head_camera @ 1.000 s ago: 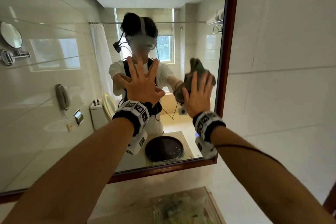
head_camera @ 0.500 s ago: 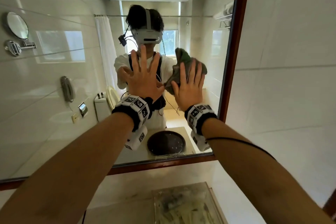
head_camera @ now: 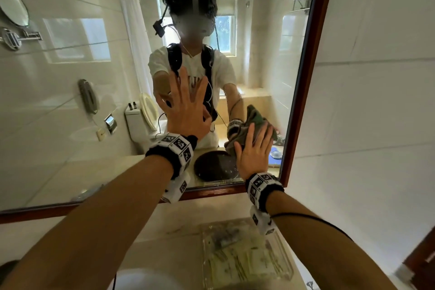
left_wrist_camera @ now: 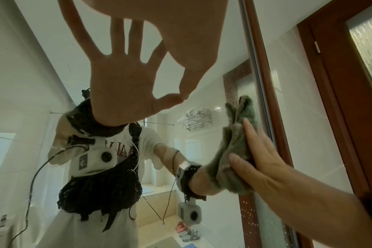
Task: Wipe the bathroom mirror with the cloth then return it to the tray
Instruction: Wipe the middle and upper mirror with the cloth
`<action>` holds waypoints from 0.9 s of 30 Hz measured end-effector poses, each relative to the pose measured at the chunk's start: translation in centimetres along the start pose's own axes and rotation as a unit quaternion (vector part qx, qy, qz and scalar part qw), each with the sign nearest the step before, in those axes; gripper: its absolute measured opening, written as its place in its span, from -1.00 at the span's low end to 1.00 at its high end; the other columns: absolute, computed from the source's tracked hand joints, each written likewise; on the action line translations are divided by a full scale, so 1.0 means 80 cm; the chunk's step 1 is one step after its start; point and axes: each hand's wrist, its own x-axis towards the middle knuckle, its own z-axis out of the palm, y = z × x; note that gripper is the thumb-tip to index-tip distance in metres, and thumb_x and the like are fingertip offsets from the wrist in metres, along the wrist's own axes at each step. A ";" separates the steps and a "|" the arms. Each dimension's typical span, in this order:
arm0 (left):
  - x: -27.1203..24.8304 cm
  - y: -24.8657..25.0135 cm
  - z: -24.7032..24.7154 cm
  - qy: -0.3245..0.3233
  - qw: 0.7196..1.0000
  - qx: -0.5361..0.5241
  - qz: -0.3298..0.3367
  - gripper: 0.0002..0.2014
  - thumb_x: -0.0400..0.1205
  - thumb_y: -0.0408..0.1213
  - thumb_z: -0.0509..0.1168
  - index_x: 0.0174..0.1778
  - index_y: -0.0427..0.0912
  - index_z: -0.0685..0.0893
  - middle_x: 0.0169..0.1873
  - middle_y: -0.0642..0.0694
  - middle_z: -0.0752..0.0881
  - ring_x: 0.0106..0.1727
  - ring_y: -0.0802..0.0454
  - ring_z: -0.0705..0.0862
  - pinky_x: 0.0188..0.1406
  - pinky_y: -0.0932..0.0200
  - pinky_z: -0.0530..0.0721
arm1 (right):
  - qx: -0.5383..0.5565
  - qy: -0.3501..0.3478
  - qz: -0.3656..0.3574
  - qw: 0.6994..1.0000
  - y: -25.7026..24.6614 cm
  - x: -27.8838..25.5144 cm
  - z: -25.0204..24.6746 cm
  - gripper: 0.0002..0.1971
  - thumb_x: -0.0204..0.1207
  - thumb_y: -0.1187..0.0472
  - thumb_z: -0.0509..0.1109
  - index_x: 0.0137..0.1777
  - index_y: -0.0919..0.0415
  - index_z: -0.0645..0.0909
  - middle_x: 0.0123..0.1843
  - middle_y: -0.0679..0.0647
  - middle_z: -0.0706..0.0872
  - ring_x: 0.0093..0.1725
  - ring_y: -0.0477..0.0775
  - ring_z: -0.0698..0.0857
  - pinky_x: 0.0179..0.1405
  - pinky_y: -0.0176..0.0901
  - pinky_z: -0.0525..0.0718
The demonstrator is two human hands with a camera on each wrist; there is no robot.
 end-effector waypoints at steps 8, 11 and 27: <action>-0.001 -0.004 -0.003 0.000 1.000 -0.026 0.015 -0.16 0.51 0.08 0.23 0.68 0.14 -0.02 0.68 -0.32 -0.11 0.65 -0.41 -0.15 0.36 -0.68 0.06 | 0.032 0.124 -0.051 0.990 -0.093 0.126 -0.058 -0.32 0.67 -0.19 0.10 0.68 0.19 0.22 0.66 0.45 0.18 0.64 0.55 0.13 0.61 0.39 -0.04; -0.001 -0.003 -0.003 -0.004 1.000 -0.024 0.011 -0.14 0.49 0.08 0.27 0.69 0.14 -0.01 0.68 -0.32 -0.10 0.65 -0.40 -0.14 0.35 -0.68 0.08 | 0.027 0.148 -0.050 0.987 -0.103 0.141 -0.063 -0.34 0.66 -0.19 0.13 0.65 0.20 0.29 0.64 0.45 0.26 0.62 0.55 0.20 0.60 0.40 0.06; -0.010 0.031 -0.001 -0.020 1.000 0.008 0.021 0.10 0.30 0.03 0.52 0.67 0.18 -0.03 0.66 -0.36 -0.16 0.64 -0.44 -0.16 0.36 -0.68 0.08 | 0.077 -0.061 0.174 0.980 0.043 -0.075 0.038 -0.09 0.61 -0.38 -0.32 0.69 0.39 -0.01 0.64 0.58 0.06 0.63 0.60 0.09 0.52 0.52 0.27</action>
